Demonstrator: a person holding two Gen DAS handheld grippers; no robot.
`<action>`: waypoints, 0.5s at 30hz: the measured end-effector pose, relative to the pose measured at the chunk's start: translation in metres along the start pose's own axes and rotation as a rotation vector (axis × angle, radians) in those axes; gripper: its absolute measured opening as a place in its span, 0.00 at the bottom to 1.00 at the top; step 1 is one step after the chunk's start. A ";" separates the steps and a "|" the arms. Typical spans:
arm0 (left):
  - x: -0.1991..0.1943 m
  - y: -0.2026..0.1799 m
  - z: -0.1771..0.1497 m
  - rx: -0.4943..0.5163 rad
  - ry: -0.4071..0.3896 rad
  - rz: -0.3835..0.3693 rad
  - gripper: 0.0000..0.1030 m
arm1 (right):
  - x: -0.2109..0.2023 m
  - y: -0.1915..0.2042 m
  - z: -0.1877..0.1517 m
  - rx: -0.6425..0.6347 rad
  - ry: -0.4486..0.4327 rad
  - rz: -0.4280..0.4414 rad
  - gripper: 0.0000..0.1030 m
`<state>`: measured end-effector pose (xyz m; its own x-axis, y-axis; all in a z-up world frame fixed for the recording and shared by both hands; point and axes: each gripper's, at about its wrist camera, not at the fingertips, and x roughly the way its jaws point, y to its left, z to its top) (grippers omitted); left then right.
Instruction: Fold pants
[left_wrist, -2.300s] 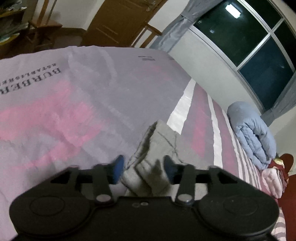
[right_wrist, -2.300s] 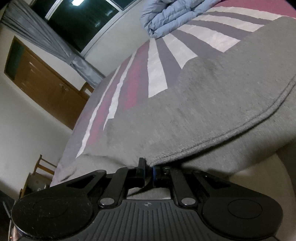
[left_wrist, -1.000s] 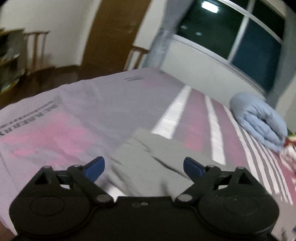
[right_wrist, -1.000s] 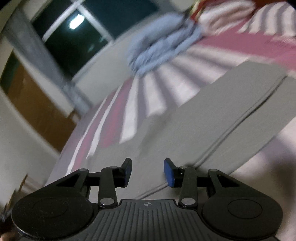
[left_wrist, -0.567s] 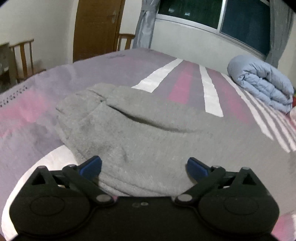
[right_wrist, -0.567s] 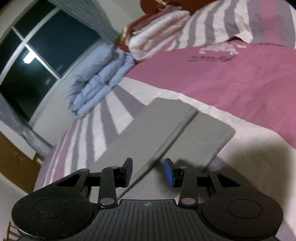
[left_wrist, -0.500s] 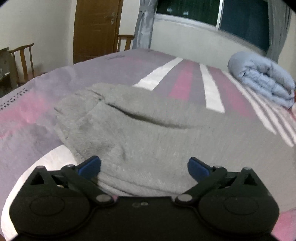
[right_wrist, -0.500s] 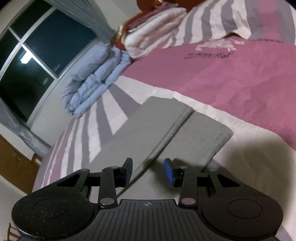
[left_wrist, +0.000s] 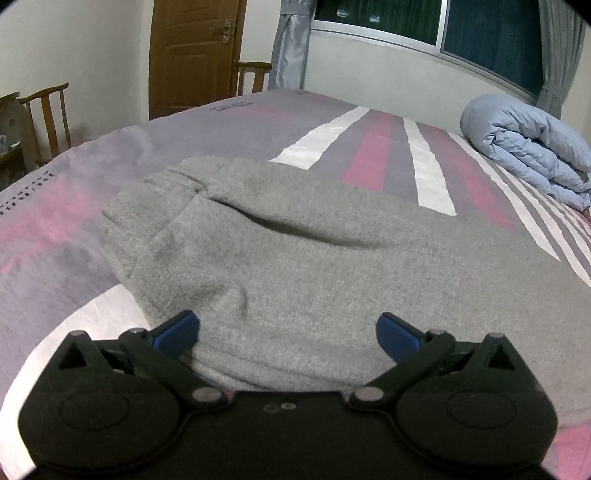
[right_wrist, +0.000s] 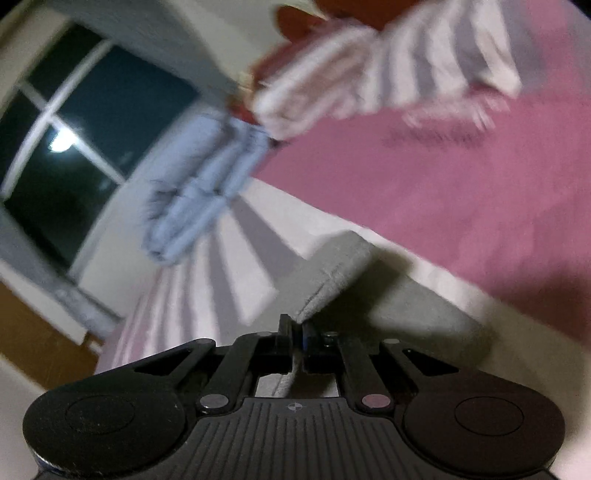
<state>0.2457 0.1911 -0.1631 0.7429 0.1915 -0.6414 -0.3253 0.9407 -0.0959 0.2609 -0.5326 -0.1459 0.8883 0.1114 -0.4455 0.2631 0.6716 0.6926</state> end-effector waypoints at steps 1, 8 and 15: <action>0.000 0.000 0.000 -0.001 0.000 -0.002 0.94 | -0.013 0.005 -0.001 -0.031 -0.012 0.003 0.05; -0.001 0.002 -0.001 -0.002 0.003 -0.015 0.94 | -0.005 -0.044 -0.026 0.066 0.099 -0.107 0.05; -0.001 0.002 -0.002 0.000 0.004 -0.024 0.94 | -0.046 -0.046 -0.021 0.081 -0.006 -0.052 0.07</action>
<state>0.2433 0.1927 -0.1644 0.7478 0.1680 -0.6423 -0.3079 0.9449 -0.1114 0.2005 -0.5533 -0.1694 0.8748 0.0736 -0.4788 0.3380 0.6153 0.7122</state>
